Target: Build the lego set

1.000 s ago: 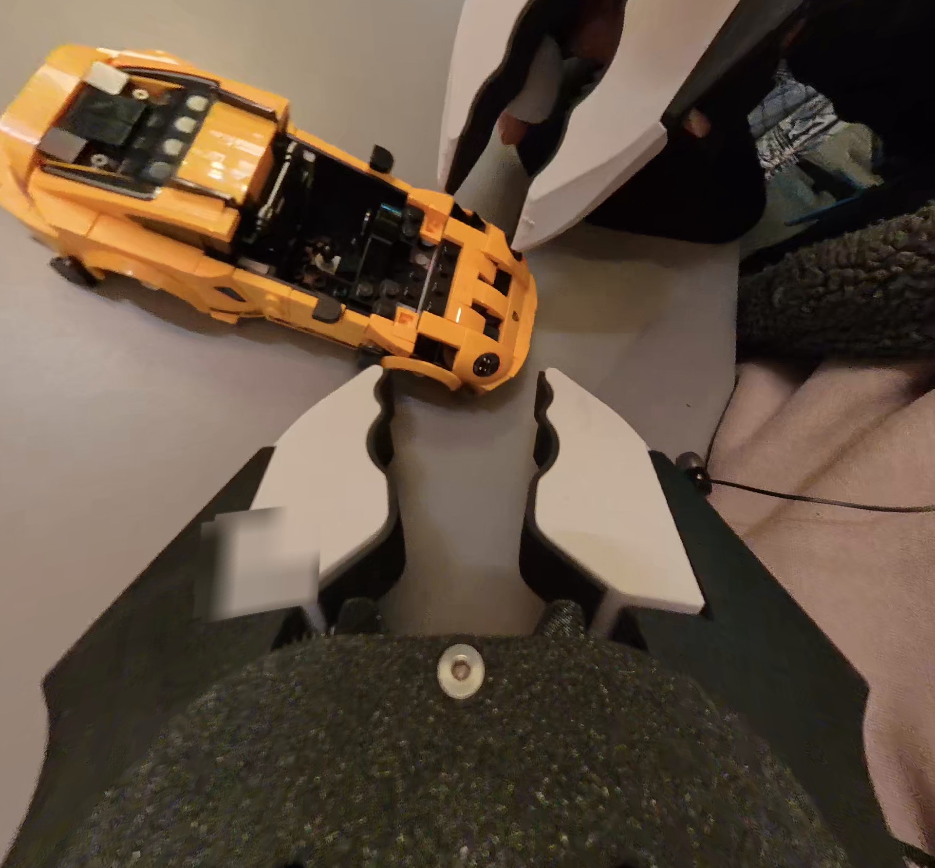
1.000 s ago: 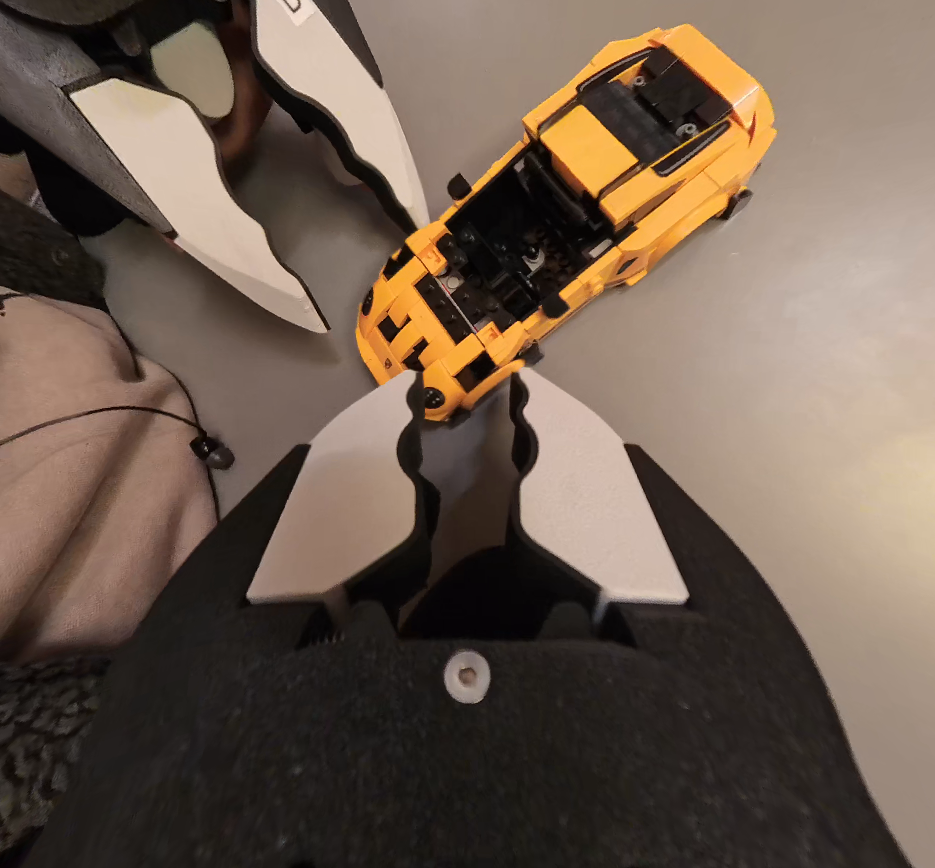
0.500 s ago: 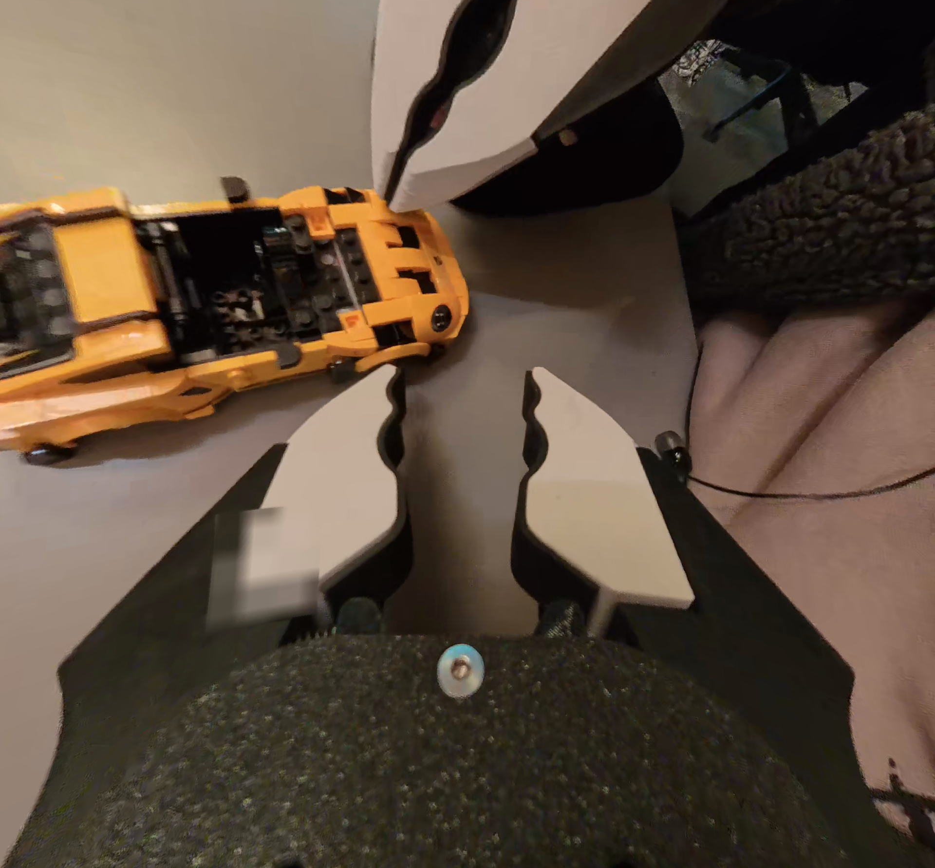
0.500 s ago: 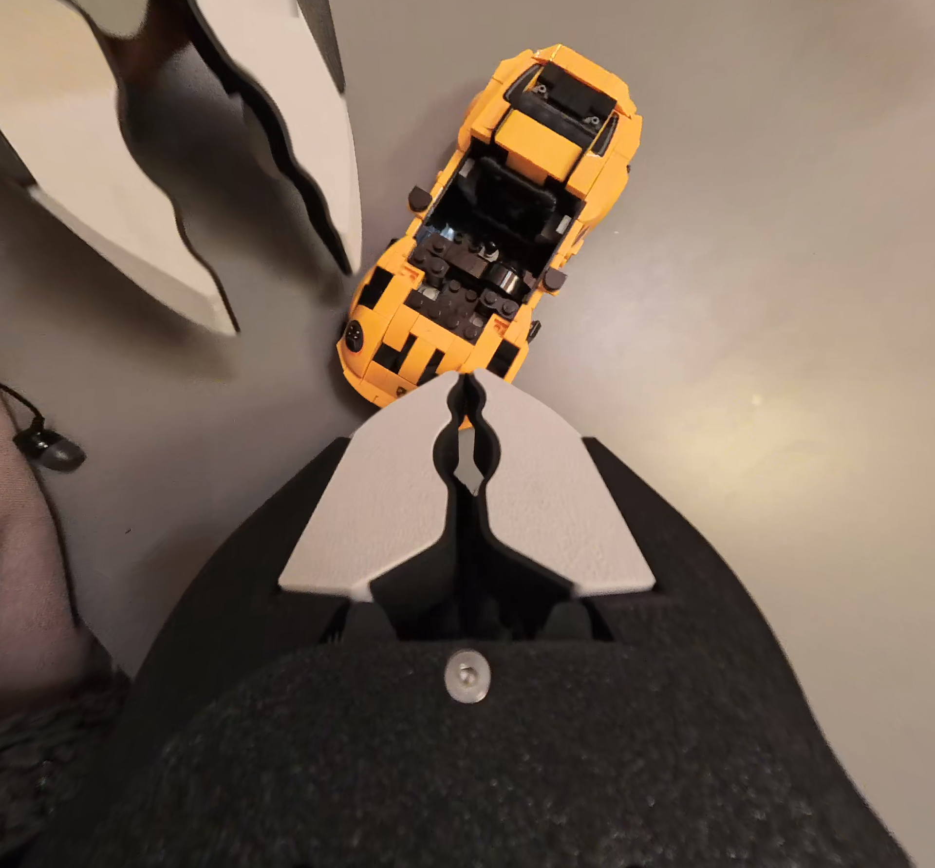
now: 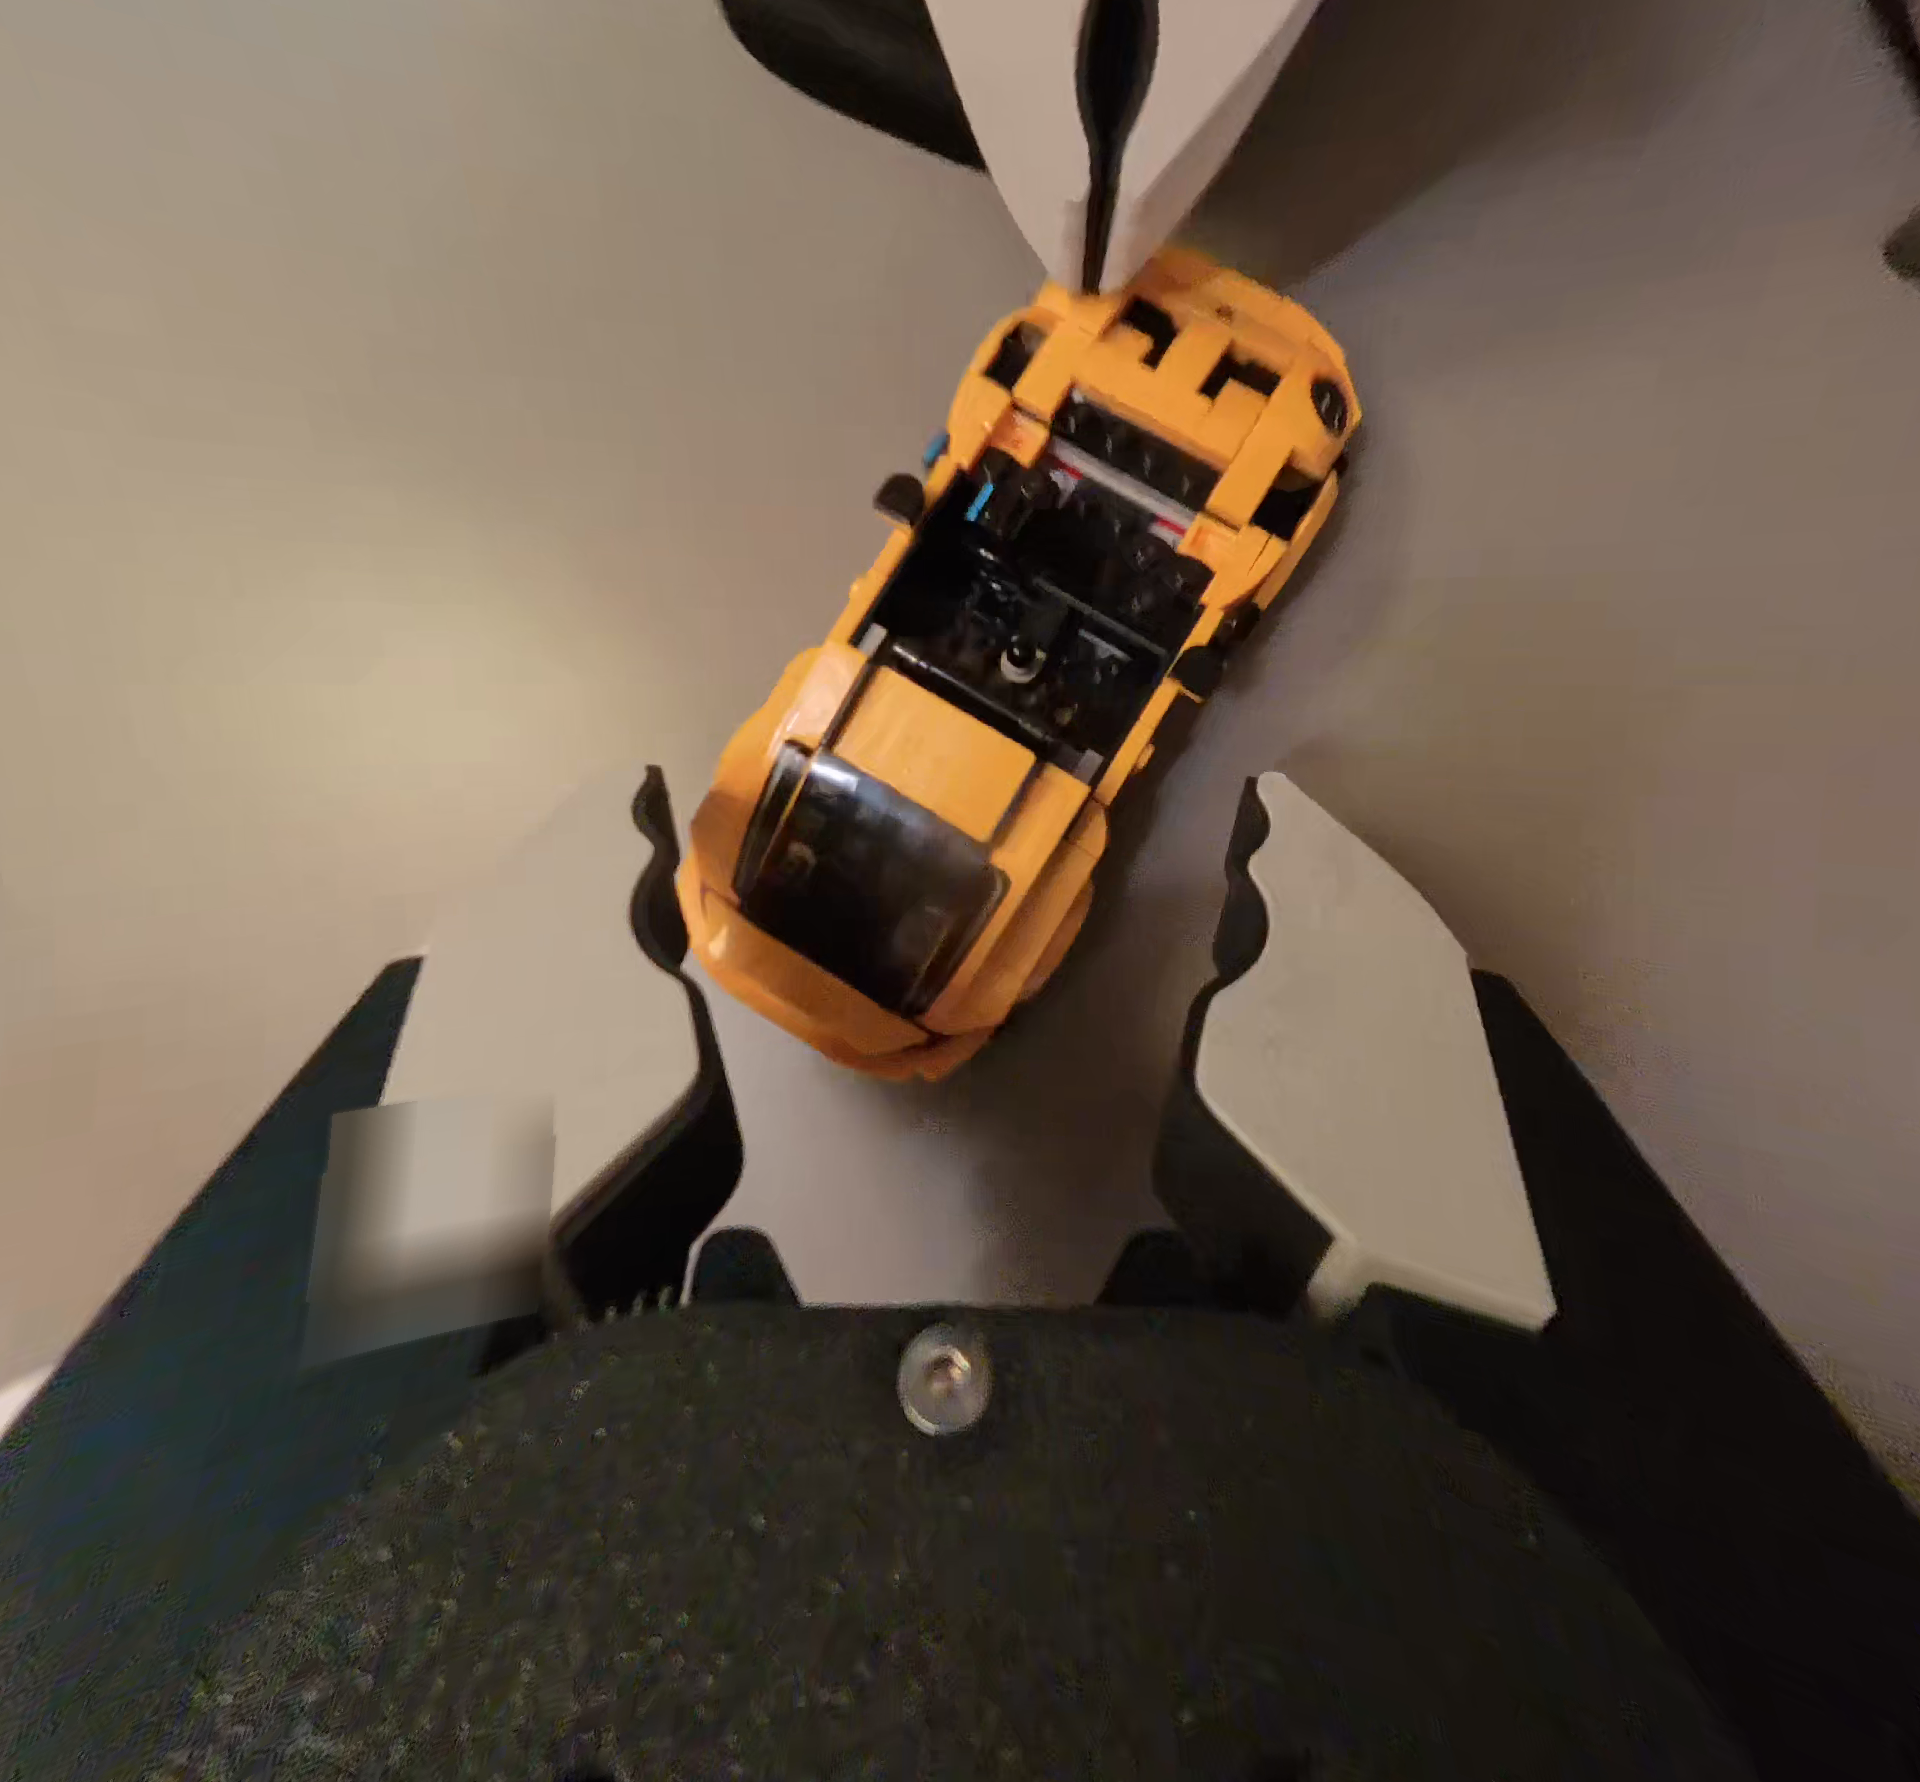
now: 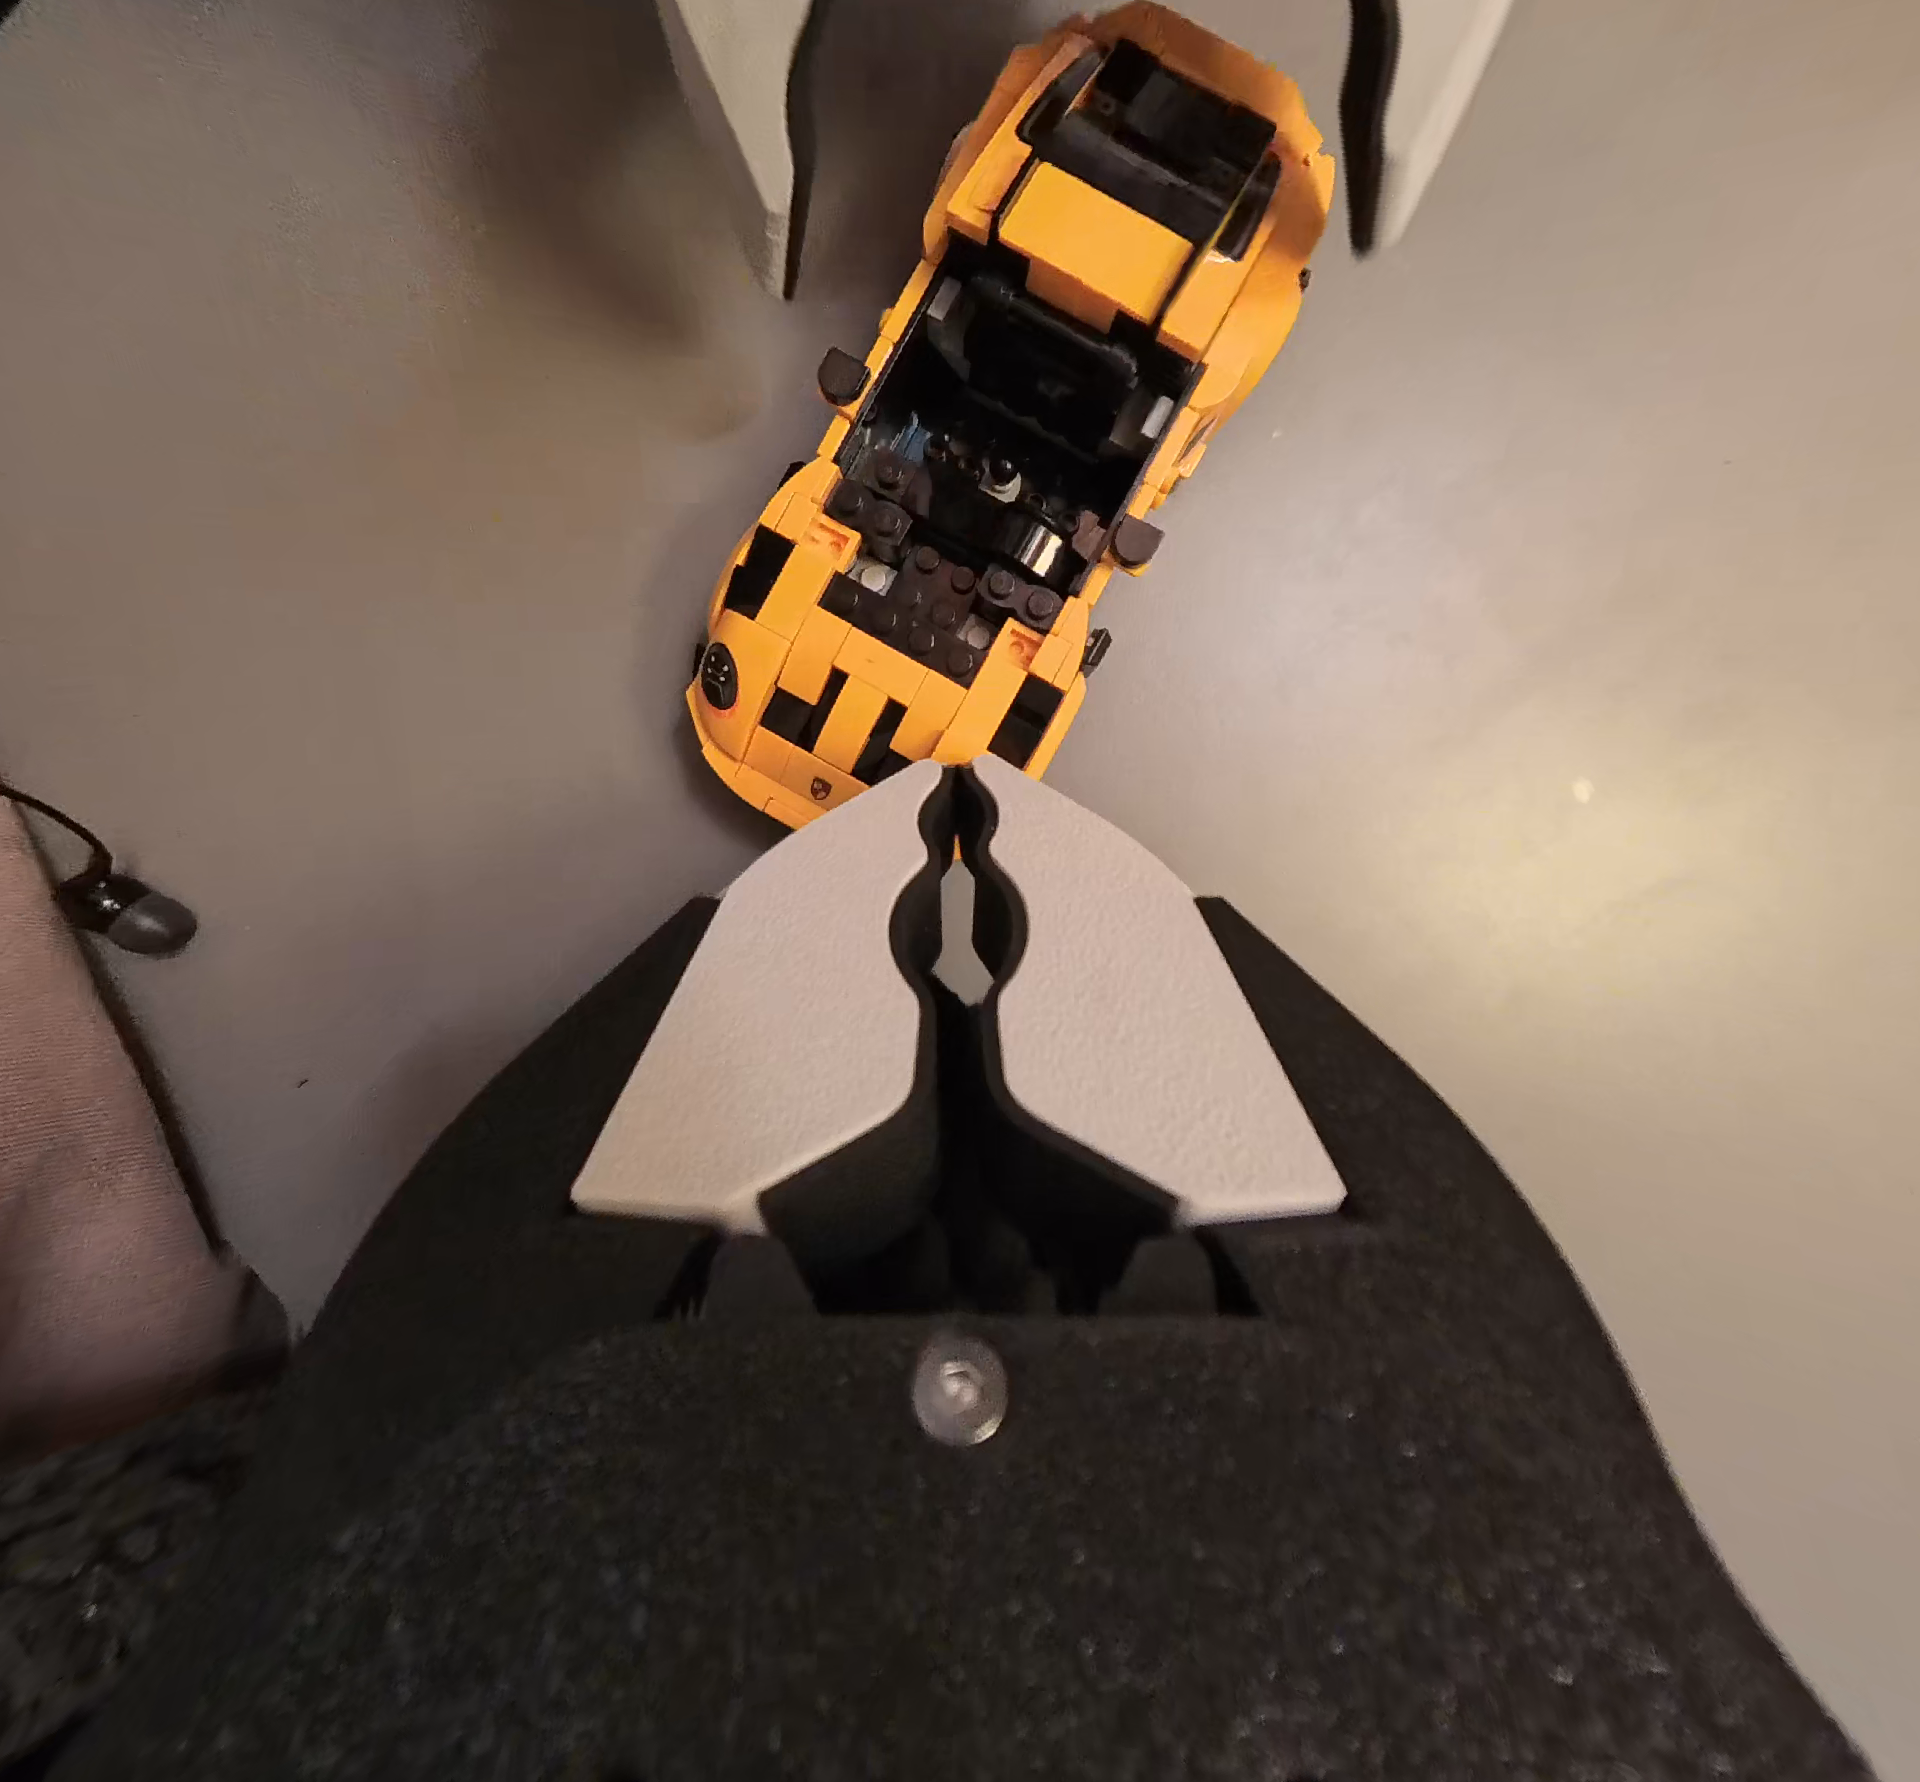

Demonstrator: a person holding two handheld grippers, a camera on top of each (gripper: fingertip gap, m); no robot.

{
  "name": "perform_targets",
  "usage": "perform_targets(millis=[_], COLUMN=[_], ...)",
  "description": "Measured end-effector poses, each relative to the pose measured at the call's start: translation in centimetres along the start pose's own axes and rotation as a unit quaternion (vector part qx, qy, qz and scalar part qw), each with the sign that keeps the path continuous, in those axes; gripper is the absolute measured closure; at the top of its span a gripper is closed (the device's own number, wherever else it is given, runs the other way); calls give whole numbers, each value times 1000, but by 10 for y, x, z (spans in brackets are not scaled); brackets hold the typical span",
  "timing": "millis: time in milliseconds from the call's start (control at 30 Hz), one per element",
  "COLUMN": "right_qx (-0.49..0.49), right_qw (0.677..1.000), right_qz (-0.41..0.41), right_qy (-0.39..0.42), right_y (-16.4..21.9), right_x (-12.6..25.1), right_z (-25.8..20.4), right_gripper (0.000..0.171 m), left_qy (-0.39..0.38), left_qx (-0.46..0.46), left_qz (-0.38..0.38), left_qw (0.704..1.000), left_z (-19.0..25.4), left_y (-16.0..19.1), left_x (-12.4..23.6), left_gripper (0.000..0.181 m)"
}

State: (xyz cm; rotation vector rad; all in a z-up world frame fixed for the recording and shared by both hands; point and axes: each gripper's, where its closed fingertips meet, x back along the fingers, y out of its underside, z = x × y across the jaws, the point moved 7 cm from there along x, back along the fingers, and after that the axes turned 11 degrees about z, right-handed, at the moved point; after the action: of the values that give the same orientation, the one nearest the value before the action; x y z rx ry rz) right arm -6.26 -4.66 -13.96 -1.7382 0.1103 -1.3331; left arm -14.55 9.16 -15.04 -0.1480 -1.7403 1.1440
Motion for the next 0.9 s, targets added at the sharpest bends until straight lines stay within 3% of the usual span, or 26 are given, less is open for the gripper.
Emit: perform_targets(millis=[100, 233, 733, 833, 900], right_qx=[8, 11, 60, 58, 86], right_qw=[1000, 999, 993, 994, 991], right_qz=[-12, -28, -97, -78, -102], right_qy=[-4, -13, -34, -51, -24], right_y=[-1, -3, -12, -17, -15], right_x=[0, -1, -5, -12, -10], right_z=[0, 2, 2, -5, -1], right_gripper=[171, 171, 171, 171, 171], left_qy=[33, 13, -28, -31, -45], left_qx=[-14, -32, -63, -67, -74], left_qz=[-12, -1, 5, 7, 9], left_qw=[999, 999, 998, 997, 996], left_z=[0, 3, 12, 12, 13], left_y=[2, 4, 6, 6, 4], left_x=[-12, -17, -20, -20, -21], left_gripper=[82, 99, 99, 99, 103])
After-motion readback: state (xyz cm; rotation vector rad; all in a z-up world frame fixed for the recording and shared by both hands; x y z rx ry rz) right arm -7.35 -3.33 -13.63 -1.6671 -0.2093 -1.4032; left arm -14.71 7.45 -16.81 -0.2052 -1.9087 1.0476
